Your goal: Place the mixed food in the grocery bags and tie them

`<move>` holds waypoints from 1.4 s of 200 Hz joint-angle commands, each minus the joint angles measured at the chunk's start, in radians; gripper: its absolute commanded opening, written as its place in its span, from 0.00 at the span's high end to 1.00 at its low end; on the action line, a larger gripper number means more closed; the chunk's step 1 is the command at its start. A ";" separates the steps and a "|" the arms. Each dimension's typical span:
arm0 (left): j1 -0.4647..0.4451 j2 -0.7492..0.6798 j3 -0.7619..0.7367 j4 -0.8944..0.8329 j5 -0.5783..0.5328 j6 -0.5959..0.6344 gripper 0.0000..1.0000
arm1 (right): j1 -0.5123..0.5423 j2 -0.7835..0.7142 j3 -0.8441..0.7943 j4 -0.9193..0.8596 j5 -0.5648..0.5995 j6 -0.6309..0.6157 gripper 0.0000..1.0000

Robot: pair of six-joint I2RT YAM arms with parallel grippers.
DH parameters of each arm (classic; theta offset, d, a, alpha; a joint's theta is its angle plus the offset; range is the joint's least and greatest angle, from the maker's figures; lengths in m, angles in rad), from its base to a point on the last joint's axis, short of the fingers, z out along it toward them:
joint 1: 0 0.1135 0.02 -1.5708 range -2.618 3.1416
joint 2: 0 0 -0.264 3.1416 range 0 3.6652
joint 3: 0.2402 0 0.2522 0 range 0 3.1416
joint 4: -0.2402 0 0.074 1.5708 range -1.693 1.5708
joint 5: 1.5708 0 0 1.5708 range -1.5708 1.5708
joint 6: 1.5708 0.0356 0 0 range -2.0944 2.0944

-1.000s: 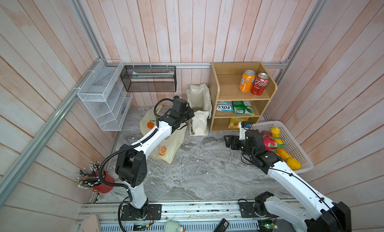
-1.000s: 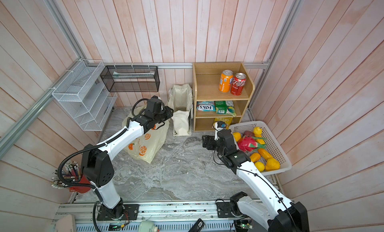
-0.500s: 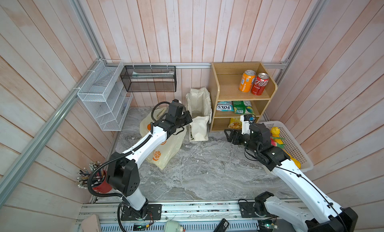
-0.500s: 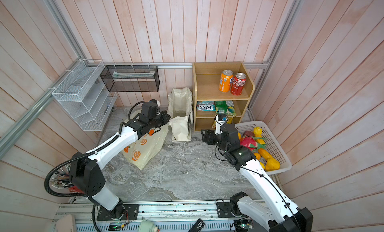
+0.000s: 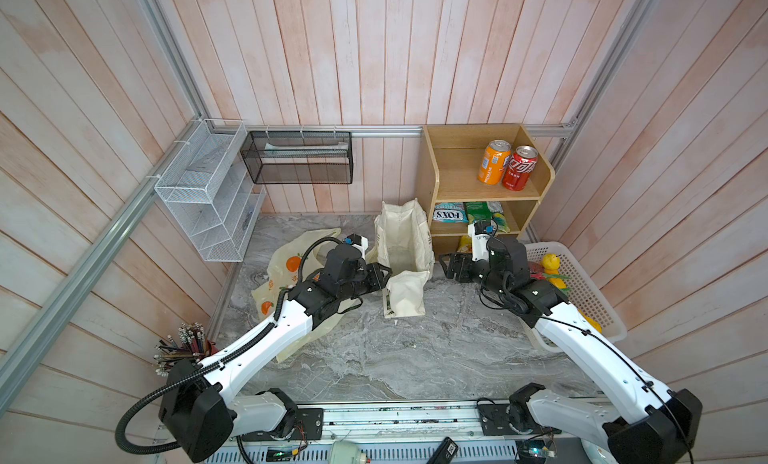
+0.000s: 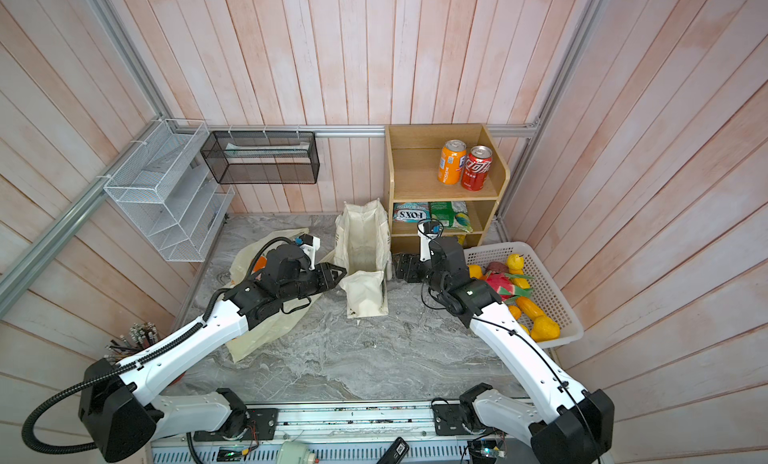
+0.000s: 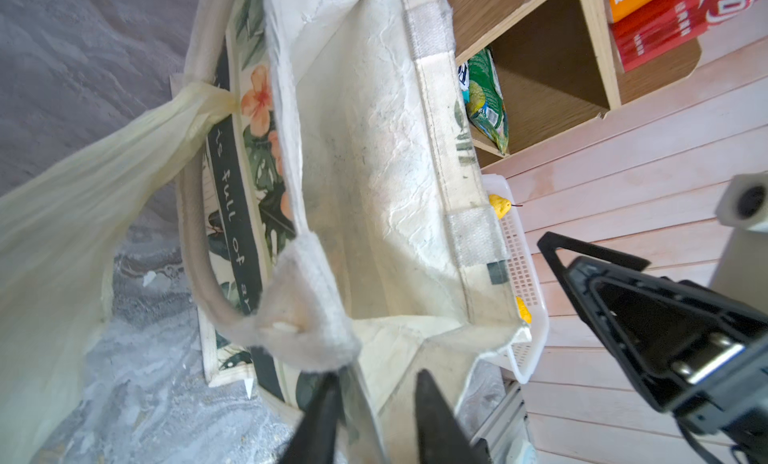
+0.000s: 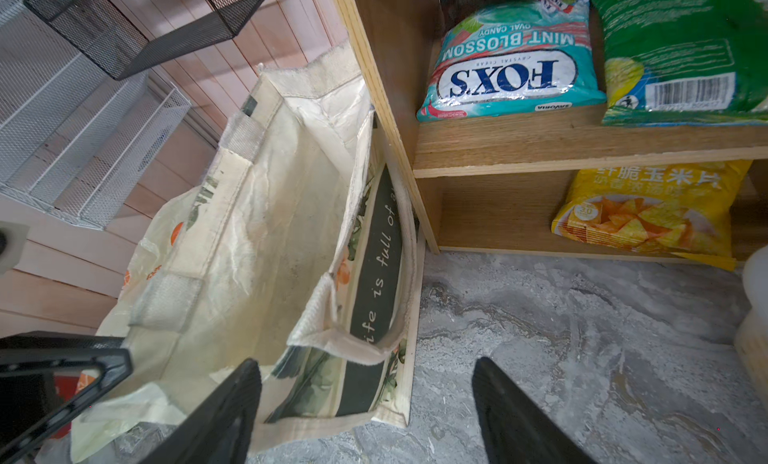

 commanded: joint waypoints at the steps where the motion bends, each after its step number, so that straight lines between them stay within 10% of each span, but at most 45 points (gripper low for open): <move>1: 0.002 -0.071 -0.046 0.001 -0.074 0.005 0.40 | 0.007 0.029 0.039 -0.005 0.022 -0.011 0.17; 85: 0.002 -0.372 -0.255 -0.243 -0.142 -0.070 0.26 | 0.009 0.212 0.167 0.026 0.020 -0.051 0.15; 177: 0.012 -0.366 -0.466 -0.217 -0.197 -0.079 0.24 | 0.009 0.374 0.261 0.016 0.050 -0.081 0.15; 280: 0.464 -0.038 -0.302 0.046 -0.100 0.173 0.24 | 0.021 0.375 0.253 0.008 -0.036 -0.077 0.25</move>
